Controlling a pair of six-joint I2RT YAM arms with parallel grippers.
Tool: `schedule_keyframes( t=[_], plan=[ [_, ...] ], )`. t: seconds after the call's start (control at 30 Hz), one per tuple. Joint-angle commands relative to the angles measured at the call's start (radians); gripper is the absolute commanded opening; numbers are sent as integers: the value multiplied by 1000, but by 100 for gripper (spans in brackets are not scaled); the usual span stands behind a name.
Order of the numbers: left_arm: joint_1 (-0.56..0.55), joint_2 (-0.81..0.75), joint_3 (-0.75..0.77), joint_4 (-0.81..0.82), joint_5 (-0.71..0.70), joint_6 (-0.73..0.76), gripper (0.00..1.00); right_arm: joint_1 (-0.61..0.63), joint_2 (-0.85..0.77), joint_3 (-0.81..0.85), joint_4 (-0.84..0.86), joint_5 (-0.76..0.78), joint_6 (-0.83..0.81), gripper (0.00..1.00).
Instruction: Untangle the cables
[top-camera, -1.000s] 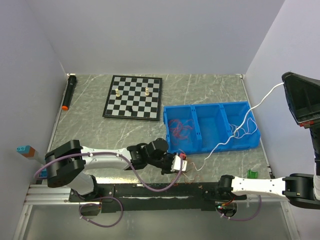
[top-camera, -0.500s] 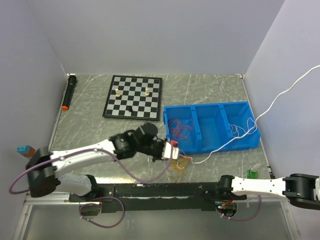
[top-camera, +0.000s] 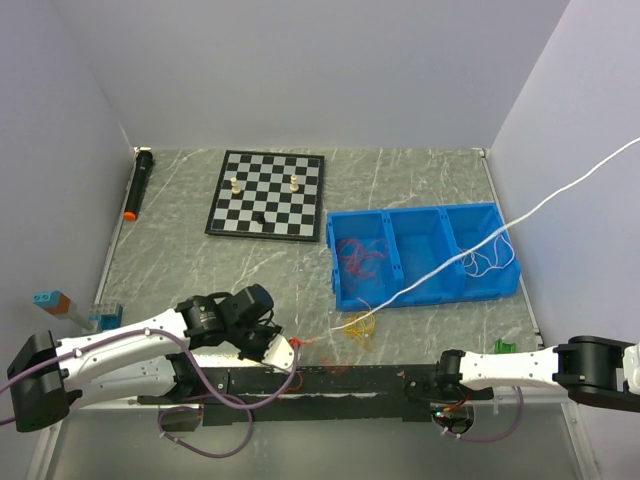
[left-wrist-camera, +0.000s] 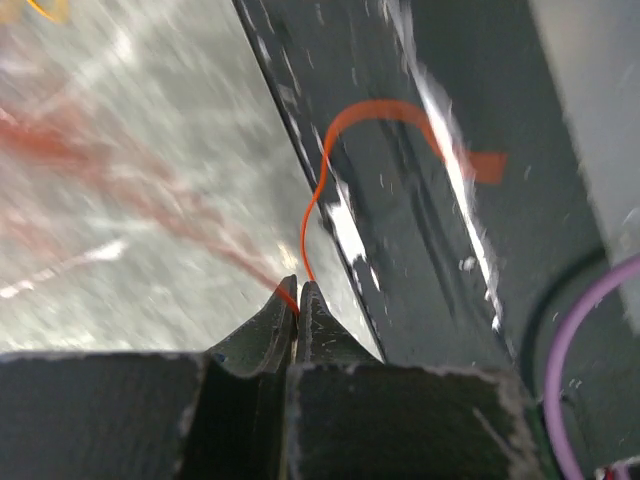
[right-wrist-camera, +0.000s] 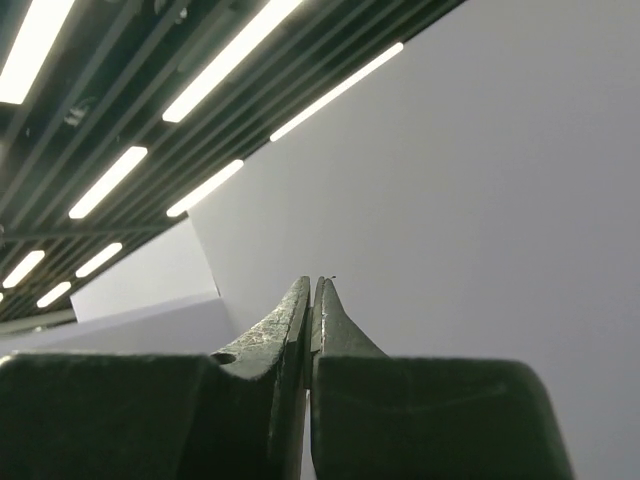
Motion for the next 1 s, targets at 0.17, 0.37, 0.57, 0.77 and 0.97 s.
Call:
schedule_keyframes(
  t=[0.17, 0.37, 0.57, 0.77, 0.97],
  plan=[
    [16, -4, -109, -1, -141, 127, 1, 0, 2, 87, 41, -48, 14, 0],
    [21, -35, -126, 6, -155, 108, 1, -1, 35, 134, 40, -71, 16, 0],
    [38, -50, -104, 26, -146, 64, 1, -1, 52, 129, 43, -85, 27, 0],
    [73, -27, 163, -24, -56, -5, 1, -1, 48, 53, 66, -75, -2, 0],
    [87, 22, 494, -165, 32, -4, 1, -1, 100, 71, 87, -106, -68, 0]
  ],
)
